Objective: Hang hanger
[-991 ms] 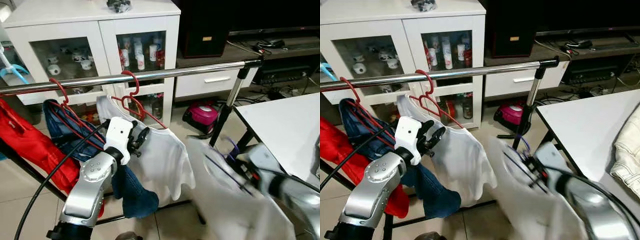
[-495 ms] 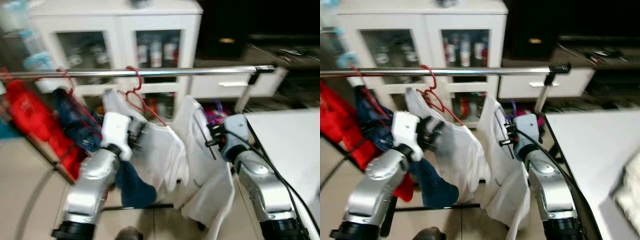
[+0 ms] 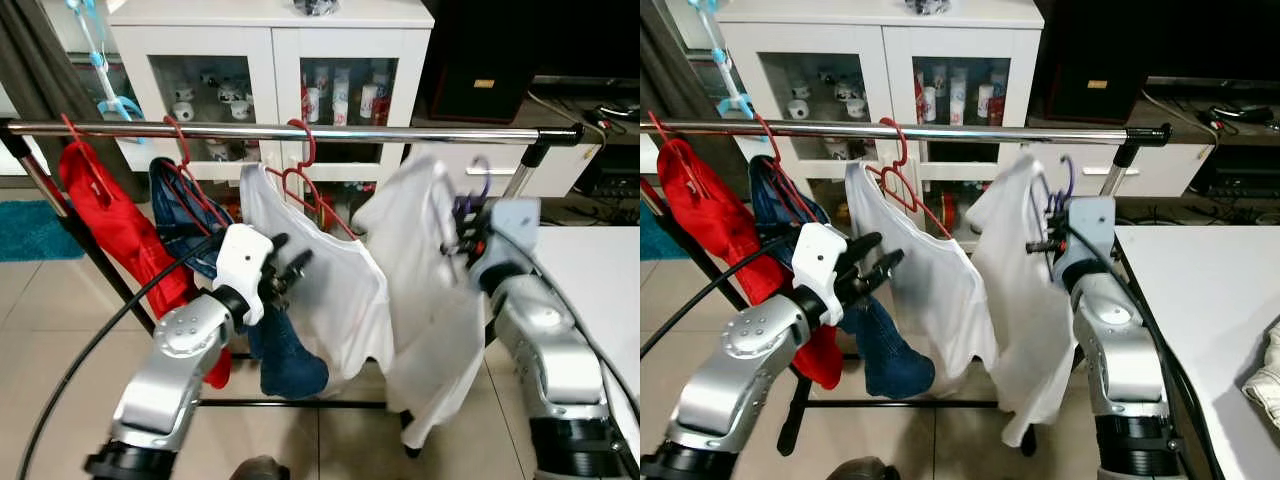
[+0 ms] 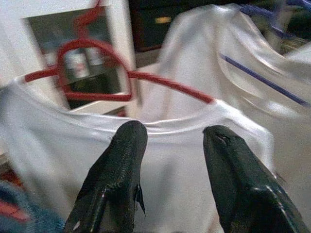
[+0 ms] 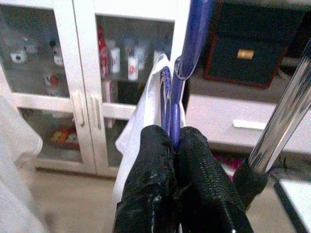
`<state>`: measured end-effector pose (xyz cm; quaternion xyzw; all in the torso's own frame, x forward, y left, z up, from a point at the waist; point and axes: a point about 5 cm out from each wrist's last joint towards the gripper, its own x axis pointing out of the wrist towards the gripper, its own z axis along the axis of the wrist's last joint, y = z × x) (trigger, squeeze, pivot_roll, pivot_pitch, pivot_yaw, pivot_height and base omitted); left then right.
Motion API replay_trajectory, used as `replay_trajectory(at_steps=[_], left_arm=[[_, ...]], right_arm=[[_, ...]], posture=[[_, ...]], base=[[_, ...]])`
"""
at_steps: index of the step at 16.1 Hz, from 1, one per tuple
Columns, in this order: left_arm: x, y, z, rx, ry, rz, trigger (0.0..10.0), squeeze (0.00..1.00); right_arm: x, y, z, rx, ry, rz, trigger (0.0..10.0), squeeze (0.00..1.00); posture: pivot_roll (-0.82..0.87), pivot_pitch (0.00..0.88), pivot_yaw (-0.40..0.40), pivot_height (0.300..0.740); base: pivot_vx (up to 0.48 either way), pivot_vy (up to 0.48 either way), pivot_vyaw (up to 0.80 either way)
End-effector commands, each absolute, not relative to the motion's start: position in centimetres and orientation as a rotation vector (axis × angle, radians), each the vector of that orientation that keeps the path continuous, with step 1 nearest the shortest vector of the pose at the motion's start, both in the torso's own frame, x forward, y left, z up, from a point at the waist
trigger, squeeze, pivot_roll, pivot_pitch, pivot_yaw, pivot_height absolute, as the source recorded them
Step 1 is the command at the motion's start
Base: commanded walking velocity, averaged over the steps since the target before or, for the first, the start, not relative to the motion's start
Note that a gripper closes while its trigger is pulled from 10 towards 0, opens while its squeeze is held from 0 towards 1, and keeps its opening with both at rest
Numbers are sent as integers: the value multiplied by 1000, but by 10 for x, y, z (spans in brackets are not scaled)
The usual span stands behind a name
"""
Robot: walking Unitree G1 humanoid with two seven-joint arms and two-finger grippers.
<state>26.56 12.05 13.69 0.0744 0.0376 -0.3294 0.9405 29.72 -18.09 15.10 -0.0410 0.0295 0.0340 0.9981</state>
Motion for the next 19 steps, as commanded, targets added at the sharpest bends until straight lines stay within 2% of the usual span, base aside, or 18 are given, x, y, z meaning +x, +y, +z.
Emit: replay_trajectory(at_steps=[1, 5, 8, 11, 14, 15, 16, 19], left_arm=[[262, 113, 143, 160, 62, -750, 10000, 0], [253, 101, 158, 174, 28, -941, 10000, 0], [254, 101, 159, 189, 33, -955, 10000, 0], [252, 100, 158, 189, 41, -959, 10000, 0], [253, 100, 159, 187, 41, -963, 10000, 0], [253, 100, 160, 180, 36, -960, 10000, 0], [252, 100, 160, 165, 29, -953, 10000, 0], [252, 103, 161, 125, 25, -916, 10000, 0]], right_arm=[[300, -183, 171, -96, -33, 66, 10000, 0], [323, -177, 181, -114, 1, 103, 10000, 0], [351, -178, 173, -178, 142, 133, 10000, 0], [357, -176, 163, -190, 249, 149, 10000, 0], [362, -176, 163, -171, 261, 148, 10000, 0], [361, -174, 164, -145, 243, 159, 10000, 706], [356, -176, 167, -97, 213, 164, 10000, 1000], [330, -184, 180, 0, 123, 224, 10000, 1000]], posture=[[96, 12, -6, 740], [101, 0, -1, 740], [109, 0, 0, 740], [114, 0, -3, 740], [115, 2, 3, 740], [118, 7, 4, 740], [121, 9, 4, 740], [115, 13, 16, 740]], base=[[0, 0, 0], [0, 0, 0], [0, 0, 0], [0, 0, 0], [0, 0, 0], [0, 0, 0], [0, 0, 0], [0, 0, 0]])
